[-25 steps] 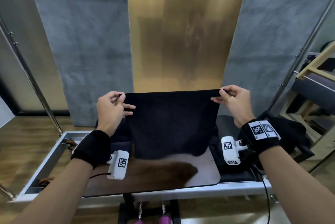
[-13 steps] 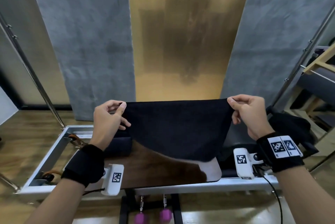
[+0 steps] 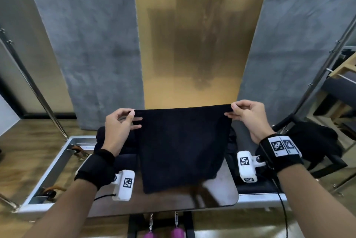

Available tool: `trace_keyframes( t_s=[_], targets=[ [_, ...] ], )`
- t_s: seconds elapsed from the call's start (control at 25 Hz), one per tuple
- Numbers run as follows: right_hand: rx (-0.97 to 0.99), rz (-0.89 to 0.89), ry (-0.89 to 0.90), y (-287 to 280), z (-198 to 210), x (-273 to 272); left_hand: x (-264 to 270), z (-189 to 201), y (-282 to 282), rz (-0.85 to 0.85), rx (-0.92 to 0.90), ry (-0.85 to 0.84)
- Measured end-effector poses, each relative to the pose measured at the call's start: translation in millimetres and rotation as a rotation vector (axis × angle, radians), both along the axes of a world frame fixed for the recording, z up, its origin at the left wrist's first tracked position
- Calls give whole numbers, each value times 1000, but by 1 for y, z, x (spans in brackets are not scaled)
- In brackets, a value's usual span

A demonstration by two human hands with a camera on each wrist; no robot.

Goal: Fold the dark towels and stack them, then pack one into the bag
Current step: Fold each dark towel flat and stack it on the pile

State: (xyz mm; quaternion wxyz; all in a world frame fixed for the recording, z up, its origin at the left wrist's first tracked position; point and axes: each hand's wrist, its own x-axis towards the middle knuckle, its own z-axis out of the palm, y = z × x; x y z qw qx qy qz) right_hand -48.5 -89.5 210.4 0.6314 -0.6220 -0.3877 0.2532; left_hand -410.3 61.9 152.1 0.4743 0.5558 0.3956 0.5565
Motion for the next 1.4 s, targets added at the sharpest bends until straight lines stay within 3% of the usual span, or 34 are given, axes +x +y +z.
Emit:
trace_keyframes(
  t_s=[0.2, 0.4, 0.48, 0.56, 0.68, 0.8, 1.04, 1.16, 1.24, 1.4],
  targets=[
    [101, -9, 102, -2, -19, 8, -4, -13, -1, 4, 51, -76],
    [-69, -48, 181, -37, -116, -7, -26, -101, -45, -32, -183, 31],
    [-229, -60, 151, -54, -164, -17, -35, -138, -66, 3, -283, 164],
    [-422, -57, 103, -71, -206, -26, -41, -170, -84, -1, -339, 415],
    [-670, 21, 55, -86, -240, -32, -42, -191, -93, -63, -290, 794],
    [-749, 71, -31, -77, -241, -21, -22, -180, -79, -93, -188, 955],
    [-593, 26, -1, 6, -224, 12, 63, -164, -27, -220, -54, 859],
    [-574, -12, 27, 54, -224, 24, 101, -173, -6, -347, -12, 926],
    [-607, -32, -3, 83, -227, 33, 126, -179, 5, -402, 24, 1009],
    [-737, 91, -198, 118, -239, 45, 160, -190, 25, -619, 38, 1373]
  ],
)
